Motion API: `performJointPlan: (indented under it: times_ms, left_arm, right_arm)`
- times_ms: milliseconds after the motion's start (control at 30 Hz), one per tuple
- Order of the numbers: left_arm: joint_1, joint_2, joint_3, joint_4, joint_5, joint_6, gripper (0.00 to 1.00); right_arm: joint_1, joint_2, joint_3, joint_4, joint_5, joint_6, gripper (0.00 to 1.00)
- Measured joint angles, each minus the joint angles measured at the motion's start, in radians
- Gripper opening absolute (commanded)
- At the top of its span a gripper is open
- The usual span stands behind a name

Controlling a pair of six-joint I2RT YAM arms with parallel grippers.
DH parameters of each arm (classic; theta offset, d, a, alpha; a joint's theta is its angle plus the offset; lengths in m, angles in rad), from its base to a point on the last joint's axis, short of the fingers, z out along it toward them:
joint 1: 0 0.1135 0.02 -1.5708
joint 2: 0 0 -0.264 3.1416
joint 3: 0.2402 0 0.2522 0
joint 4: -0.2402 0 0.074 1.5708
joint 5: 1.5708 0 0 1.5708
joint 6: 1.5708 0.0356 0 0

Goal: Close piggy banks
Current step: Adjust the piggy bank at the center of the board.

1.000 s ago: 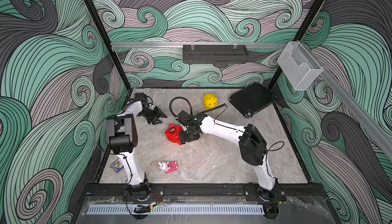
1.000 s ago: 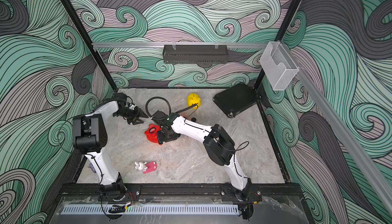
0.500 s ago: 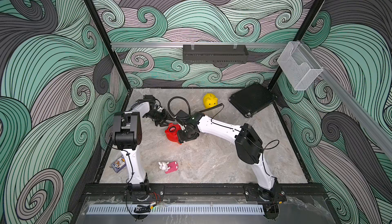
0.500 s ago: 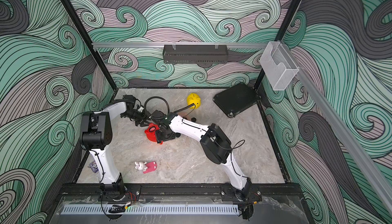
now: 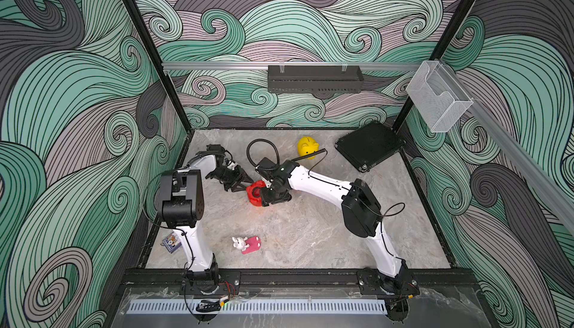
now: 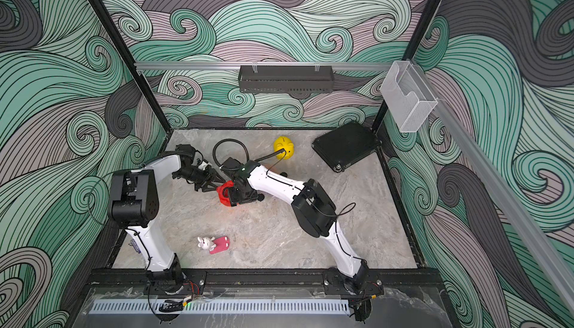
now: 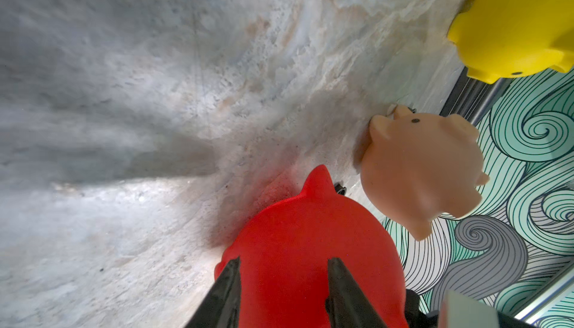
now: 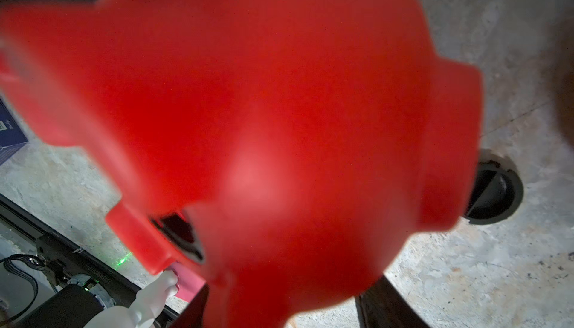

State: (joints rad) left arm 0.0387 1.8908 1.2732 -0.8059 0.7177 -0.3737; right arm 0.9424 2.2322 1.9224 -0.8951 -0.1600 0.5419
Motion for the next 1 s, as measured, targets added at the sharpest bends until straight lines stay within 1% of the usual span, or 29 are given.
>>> performJointPlan:
  times_ms: [467,667,900,1000]
  left_arm:
    - [0.006,-0.019,-0.015,-0.010,-0.038,0.002,0.45]
    - [0.006,-0.019,-0.011,-0.025,-0.042,0.002,0.45]
    - [0.005,-0.019,-0.007,-0.061,-0.051,0.002,0.45]
    - [0.005,-0.019,0.005,-0.070,-0.056,0.001,0.45]
  right_arm:
    - [-0.017,0.007,0.034,-0.039,-0.003,-0.037,0.59]
    - [-0.018,-0.001,0.024,-0.043,-0.003,-0.052,0.59]
    - [-0.024,-0.075,-0.043,-0.037,-0.004,-0.066,0.57]
    - [-0.027,-0.118,-0.072,-0.037,-0.003,-0.070,0.55]
